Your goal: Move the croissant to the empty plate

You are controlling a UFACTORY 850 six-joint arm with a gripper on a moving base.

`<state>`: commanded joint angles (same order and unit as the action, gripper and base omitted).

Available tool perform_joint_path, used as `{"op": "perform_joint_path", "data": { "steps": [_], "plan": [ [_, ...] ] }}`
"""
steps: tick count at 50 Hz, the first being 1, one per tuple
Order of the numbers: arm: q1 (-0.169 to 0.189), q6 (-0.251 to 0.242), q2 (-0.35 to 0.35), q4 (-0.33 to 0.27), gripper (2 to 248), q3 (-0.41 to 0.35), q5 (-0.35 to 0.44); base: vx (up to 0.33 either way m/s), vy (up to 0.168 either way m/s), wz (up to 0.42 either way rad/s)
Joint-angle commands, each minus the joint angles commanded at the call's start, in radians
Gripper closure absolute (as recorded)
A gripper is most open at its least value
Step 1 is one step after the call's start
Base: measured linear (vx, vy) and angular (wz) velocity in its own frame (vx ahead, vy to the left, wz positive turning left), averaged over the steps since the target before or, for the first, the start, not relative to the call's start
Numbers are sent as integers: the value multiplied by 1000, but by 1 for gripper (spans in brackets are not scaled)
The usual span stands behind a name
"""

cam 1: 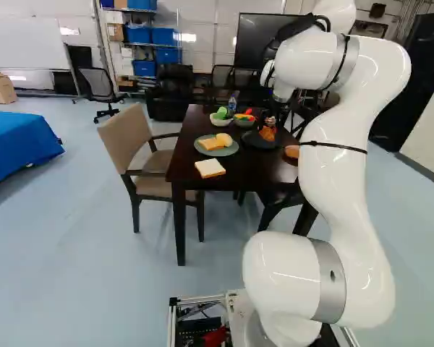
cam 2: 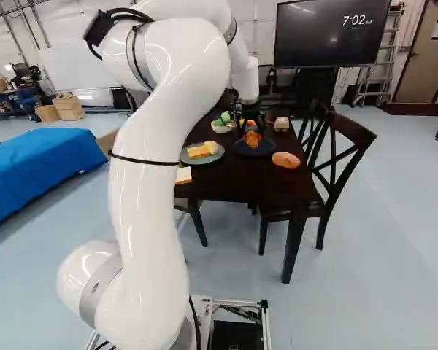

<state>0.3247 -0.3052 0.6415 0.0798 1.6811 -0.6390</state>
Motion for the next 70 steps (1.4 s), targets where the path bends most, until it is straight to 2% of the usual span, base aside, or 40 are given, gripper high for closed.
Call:
{"op": "perform_joint_path", "data": {
  "steps": [16,33,44,61,62,66,67,70],
  "plan": [
    [-1,0,109,17,113,113,-6,0,0,0],
    [-14,0,213,34,113,223,-46,0,0,0],
    [-14,0,241,42,113,235,-46,0,0,0],
    [-14,0,241,42,113,235,-46,0,0,0],
    [-14,0,241,42,89,235,-46,0,0,0],
    [-14,0,241,42,89,235,-46,0,0,0],
    [-14,0,241,42,58,235,-46,0,0,0],
    [-14,0,241,42,58,235,-46,0,0,0]
  ]
}}
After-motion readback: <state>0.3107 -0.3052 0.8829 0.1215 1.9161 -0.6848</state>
